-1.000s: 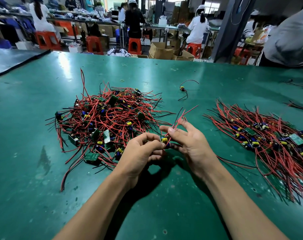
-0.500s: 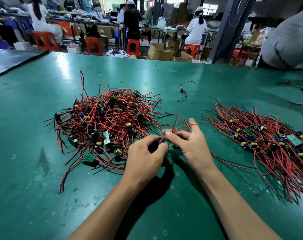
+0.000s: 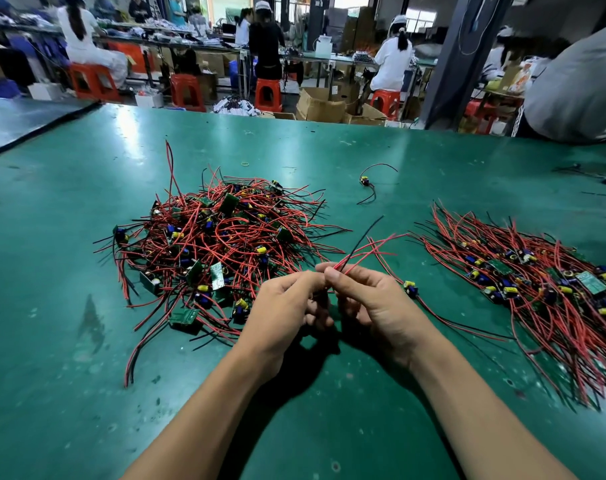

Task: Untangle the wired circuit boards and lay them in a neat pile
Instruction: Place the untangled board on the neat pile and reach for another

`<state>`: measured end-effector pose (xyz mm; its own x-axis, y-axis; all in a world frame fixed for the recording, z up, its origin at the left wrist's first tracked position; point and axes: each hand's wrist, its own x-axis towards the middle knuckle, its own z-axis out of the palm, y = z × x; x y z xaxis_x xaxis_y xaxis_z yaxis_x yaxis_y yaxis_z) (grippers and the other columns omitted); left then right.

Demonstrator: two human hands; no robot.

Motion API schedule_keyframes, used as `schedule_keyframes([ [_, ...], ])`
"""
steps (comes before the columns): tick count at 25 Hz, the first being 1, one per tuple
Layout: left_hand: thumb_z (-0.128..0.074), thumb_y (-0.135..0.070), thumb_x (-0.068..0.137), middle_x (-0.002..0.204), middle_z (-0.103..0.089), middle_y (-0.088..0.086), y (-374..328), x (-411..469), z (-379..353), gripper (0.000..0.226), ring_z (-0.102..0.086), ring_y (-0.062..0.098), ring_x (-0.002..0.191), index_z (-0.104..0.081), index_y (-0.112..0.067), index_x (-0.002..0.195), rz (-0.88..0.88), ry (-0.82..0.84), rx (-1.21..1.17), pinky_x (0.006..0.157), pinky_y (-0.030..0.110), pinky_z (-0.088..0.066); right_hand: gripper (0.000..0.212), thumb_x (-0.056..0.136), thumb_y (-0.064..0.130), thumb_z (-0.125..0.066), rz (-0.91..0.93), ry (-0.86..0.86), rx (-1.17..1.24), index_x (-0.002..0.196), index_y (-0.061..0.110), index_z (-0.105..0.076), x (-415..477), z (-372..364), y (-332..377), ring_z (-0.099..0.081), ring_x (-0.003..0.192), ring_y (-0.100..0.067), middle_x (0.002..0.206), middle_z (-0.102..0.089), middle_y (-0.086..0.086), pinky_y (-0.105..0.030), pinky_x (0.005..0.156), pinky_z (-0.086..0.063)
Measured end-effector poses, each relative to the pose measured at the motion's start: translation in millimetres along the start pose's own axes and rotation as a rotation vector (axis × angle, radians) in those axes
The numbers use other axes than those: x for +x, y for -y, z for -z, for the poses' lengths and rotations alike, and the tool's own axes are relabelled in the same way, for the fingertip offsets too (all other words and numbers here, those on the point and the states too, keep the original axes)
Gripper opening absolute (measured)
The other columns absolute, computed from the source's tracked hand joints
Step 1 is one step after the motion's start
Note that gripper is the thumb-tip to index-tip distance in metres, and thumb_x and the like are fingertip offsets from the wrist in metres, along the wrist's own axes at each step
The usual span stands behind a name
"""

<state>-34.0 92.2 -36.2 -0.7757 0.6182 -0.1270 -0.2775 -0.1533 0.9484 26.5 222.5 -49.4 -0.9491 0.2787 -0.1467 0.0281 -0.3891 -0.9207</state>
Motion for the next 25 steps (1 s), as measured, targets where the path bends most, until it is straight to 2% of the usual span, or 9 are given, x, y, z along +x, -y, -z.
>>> schedule_keyframes([
  [3,-0.061,-0.016,0.087,0.060,-0.055,0.007,-2.4,5.1,3.3,0.015,-0.053,0.016,0.044,-0.071,-0.010,0.078,0.047,-0.009,-0.057,0.044,0.022,-0.045,0.038,0.072,0.036,-0.086,0.076,-0.018,-0.015,0.097,0.011,-0.074,0.1,-0.6,1.5,-0.045,0.047,-0.011,0.064,-0.056,-0.003,-0.021,0.045,-0.041],
  [6,-0.063,-0.019,0.091,0.077,-0.065,0.019,-3.3,8.1,3.6,0.017,-0.060,0.018,0.052,-0.071,-0.004,0.092,0.047,0.048,-0.089,0.049,0.023,-0.051,0.035,0.075,0.034,-0.082,0.189,-0.082,0.022,0.090,0.003,-0.073,2.1,-3.6,2.3,-0.047,0.044,-0.014,0.059,-0.053,-0.007,-0.024,0.044,-0.046],
  [9,-0.063,-0.024,0.093,0.091,-0.071,0.020,-1.2,8.5,0.2,0.026,-0.066,0.025,0.066,-0.066,-0.005,0.110,0.057,0.008,-0.159,0.060,0.029,-0.057,0.024,0.081,0.031,-0.077,0.281,-0.297,-0.019,0.077,0.007,-0.075,11.8,-4.6,4.5,-0.052,0.047,-0.013,0.062,-0.063,-0.006,-0.025,0.046,-0.048],
  [12,-0.060,-0.019,0.095,0.084,-0.068,0.014,1.0,11.3,-1.3,0.023,-0.066,0.025,0.066,-0.063,-0.002,0.110,0.070,-0.098,-0.242,0.060,0.029,-0.058,0.019,0.092,0.021,-0.070,0.298,-0.510,-0.032,0.081,0.006,-0.068,36.0,4.7,16.7,-0.050,0.043,-0.006,0.062,-0.066,0.000,-0.019,0.040,-0.041],
  [15,-0.055,-0.012,0.097,0.081,-0.066,0.015,2.1,11.4,-1.8,0.019,-0.064,0.024,0.062,-0.063,0.002,0.106,0.078,-0.092,-0.243,0.057,0.028,-0.057,0.018,0.093,0.019,-0.069,0.264,-0.572,-0.112,0.079,0.010,-0.061,72.6,9.9,45.3,-0.043,0.037,-0.005,0.055,-0.062,0.003,-0.017,0.036,-0.032],
  [18,-0.053,-0.008,0.097,0.080,-0.066,0.017,1.6,13.7,0.6,0.019,-0.063,0.025,0.063,-0.062,0.005,0.106,0.091,-0.049,-0.216,0.058,0.028,-0.057,0.019,0.094,0.018,-0.069,0.243,-0.594,-0.101,0.082,0.006,-0.060,126.0,19.8,103.8,-0.051,0.038,-0.008,0.060,-0.064,-0.006,-0.020,0.037,-0.045],
  [21,-0.051,-0.006,0.097,0.080,-0.067,0.017,-0.1,17.3,3.0,0.019,-0.064,0.027,0.064,-0.062,0.006,0.107,0.094,-0.001,-0.208,0.061,0.029,-0.057,0.023,0.096,0.018,-0.066,0.128,-0.566,-0.070,0.107,0.004,-0.051,160.2,34.3,150.7,-0.065,0.059,-0.020,0.084,-0.064,-0.021,-0.026,0.049,-0.058],
  [23,-0.051,-0.005,0.097,0.081,-0.067,0.018,0.5,19.9,4.7,0.018,-0.064,0.026,0.063,-0.062,0.007,0.106,0.099,-0.002,-0.217,0.060,0.029,-0.057,0.008,0.099,0.006,-0.058,0.044,-0.595,-0.241,0.094,0.004,-0.052,166.7,37.5,138.6,-0.062,0.059,-0.022,0.079,-0.057,-0.019,-0.026,0.042,-0.055],
  [25,-0.052,-0.005,0.097,0.080,-0.067,0.018,1.4,19.5,3.9,0.018,-0.064,0.025,0.060,-0.063,0.007,0.105,0.109,-0.009,-0.248,0.057,0.028,-0.056,0.014,0.097,-0.001,-0.055,0.018,-0.580,-0.365,0.084,0.005,-0.053,164.5,36.5,106.2,-0.056,0.052,-0.019,0.072,-0.054,-0.014,-0.023,0.035,-0.047],
])
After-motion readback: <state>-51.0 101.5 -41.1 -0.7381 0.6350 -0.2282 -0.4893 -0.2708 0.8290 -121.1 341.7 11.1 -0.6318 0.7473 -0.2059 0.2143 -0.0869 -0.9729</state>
